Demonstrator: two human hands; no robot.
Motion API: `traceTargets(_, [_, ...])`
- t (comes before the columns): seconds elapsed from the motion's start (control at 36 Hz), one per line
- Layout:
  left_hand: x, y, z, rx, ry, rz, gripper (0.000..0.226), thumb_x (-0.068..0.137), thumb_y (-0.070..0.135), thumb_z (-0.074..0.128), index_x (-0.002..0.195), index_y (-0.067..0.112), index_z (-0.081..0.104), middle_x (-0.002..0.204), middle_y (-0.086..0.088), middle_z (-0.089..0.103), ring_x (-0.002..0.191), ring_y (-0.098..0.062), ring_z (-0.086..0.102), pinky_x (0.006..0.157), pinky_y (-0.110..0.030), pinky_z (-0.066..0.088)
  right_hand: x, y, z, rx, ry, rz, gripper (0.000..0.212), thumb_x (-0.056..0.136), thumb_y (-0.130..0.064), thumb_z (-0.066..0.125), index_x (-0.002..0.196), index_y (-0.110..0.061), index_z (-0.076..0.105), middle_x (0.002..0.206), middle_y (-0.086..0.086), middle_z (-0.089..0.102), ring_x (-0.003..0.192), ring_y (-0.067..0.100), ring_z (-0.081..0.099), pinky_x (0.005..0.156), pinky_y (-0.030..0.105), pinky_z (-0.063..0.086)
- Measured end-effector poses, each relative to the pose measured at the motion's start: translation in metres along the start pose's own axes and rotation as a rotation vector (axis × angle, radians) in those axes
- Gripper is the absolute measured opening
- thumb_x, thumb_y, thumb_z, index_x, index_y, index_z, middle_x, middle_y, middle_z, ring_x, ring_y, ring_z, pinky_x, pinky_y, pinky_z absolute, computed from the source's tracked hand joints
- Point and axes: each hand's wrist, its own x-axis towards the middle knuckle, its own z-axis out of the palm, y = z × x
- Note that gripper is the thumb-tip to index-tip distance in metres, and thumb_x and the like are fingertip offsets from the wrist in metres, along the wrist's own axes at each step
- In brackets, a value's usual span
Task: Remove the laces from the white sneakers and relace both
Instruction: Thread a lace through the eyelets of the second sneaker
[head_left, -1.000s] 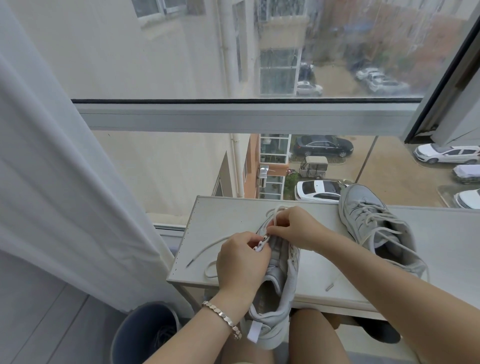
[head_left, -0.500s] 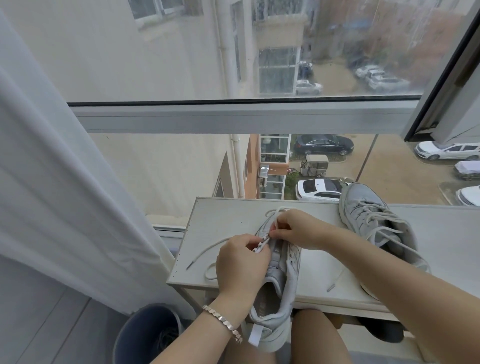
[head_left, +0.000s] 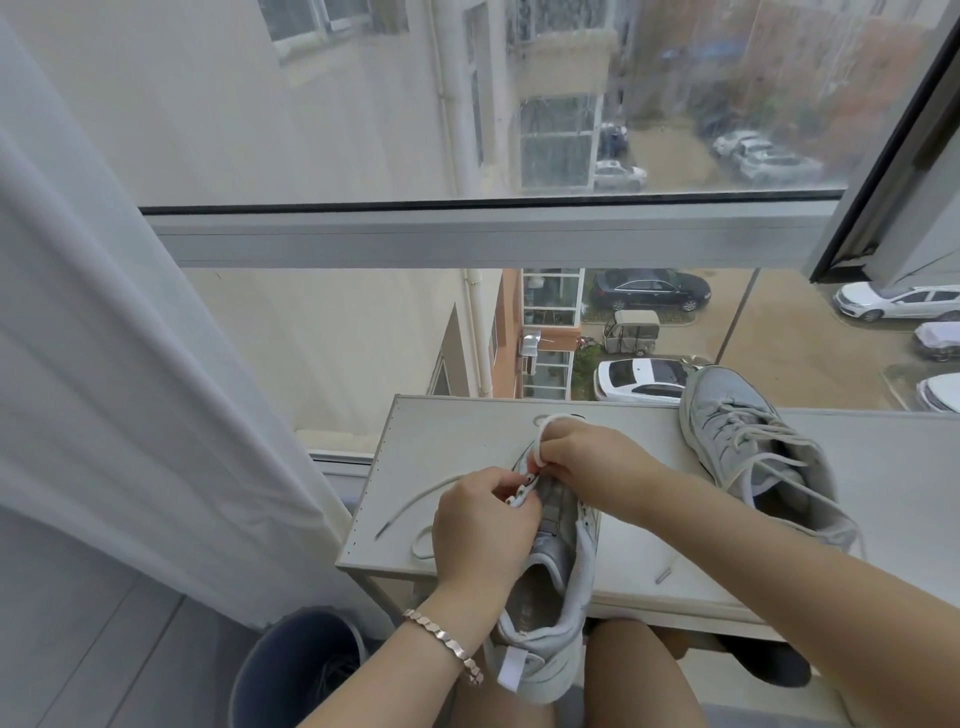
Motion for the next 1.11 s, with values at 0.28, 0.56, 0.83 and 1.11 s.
traceTargets(0.28, [0.001, -0.001, -0.002, -0.009, -0.004, 0.018, 0.006, 0.077, 0.029, 0.072, 0.081, 0.024, 0.073, 0.068, 0.013, 0.064, 0.067, -0.006, 0.059, 0.052, -0.012, 0.039, 0.003, -0.002, -0.009, 0.163, 0.023, -0.071, 0.02, 0.084, 0.005, 0.056, 0.092, -0.002, 0.073, 0.098, 0.01, 0.066, 0.095, 0.019, 0.058, 0.08, 0.005, 0.035])
traceTargets(0.56, [0.002, -0.004, 0.0, -0.022, -0.017, -0.005, 0.005, 0.075, 0.031, 0.073, 0.077, 0.028, 0.07, 0.068, 0.013, 0.067, 0.067, -0.004, 0.061, 0.054, -0.013, 0.045, -0.015, -0.011, 0.007, 0.496, 0.192, 0.255, 0.024, 0.083, 0.0, 0.062, 0.103, -0.012, 0.068, 0.088, -0.01, 0.065, 0.08, 0.001, 0.059, 0.079, 0.007, 0.045])
traceTargets(0.83, [0.003, -0.001, -0.003, -0.058, -0.06, -0.03, 0.024, 0.072, 0.027, 0.076, 0.069, 0.031, 0.052, 0.067, 0.013, 0.06, 0.064, -0.002, 0.057, 0.05, -0.006, 0.04, -0.014, -0.016, -0.005, 0.21, -0.024, 0.1, 0.029, 0.089, -0.013, 0.06, 0.115, -0.024, 0.066, 0.104, -0.003, 0.054, 0.094, 0.01, 0.048, 0.084, 0.021, 0.04])
traceTargets(1.11, [-0.005, -0.006, -0.008, -0.141, -0.071, -0.047, 0.016, 0.073, 0.025, 0.076, 0.062, 0.021, 0.064, 0.061, 0.005, 0.063, 0.06, -0.008, 0.058, 0.047, -0.013, 0.039, 0.011, -0.005, -0.026, 0.02, -0.254, -0.132, 0.018, 0.085, -0.017, 0.066, 0.1, -0.021, 0.073, 0.103, -0.007, 0.063, 0.088, 0.008, 0.057, 0.079, 0.026, 0.046])
